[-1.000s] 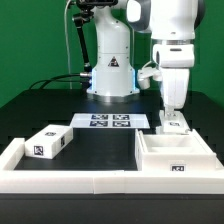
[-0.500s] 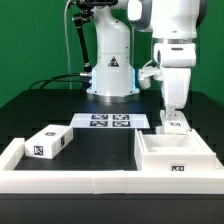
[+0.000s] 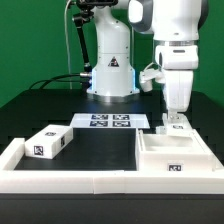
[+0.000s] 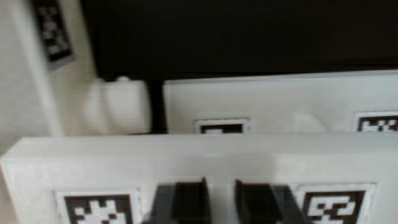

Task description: Assemble cabinet

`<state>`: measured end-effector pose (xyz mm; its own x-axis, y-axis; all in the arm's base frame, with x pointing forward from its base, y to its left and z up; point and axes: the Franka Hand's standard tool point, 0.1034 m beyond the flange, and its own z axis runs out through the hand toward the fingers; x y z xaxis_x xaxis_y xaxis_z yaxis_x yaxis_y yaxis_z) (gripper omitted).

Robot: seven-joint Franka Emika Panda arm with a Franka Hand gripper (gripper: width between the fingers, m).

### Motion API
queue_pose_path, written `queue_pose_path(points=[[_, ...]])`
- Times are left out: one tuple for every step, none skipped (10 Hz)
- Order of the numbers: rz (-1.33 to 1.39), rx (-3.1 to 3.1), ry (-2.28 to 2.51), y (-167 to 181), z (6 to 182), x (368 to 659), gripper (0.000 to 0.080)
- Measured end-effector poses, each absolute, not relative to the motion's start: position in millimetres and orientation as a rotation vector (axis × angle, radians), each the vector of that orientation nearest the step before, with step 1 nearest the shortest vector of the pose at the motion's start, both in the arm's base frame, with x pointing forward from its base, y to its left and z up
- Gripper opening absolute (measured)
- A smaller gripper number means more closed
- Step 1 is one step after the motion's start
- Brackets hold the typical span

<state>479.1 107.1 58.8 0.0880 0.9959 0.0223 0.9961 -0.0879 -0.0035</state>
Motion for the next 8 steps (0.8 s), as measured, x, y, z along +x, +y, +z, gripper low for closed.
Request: queue_pose_path(points=[[-0.03,-2.31,-2.104,106.5,58.6,485.1,0.0068],[-0.036,-2.315,-2.1,105.8,58.9,488.9,0.0068],[-0.036,-2.315,-2.1,105.8,58.7,488.3,0.0068],[-0.036,-2.316,-2.1,105.7,58.8,488.6,0.0068],[-0.036,-2.316,-2.1,105.7,58.8,488.6,0.0068],[-0.041,-2.314,-2.102,105.2,57.8,488.7,0.0068],[-0.069,-2.308,-2.114,104.1,57.6,490.5,0.0068],[-0.068,-2.307,-2.116,104.0,58.6,496.9,0.0068]])
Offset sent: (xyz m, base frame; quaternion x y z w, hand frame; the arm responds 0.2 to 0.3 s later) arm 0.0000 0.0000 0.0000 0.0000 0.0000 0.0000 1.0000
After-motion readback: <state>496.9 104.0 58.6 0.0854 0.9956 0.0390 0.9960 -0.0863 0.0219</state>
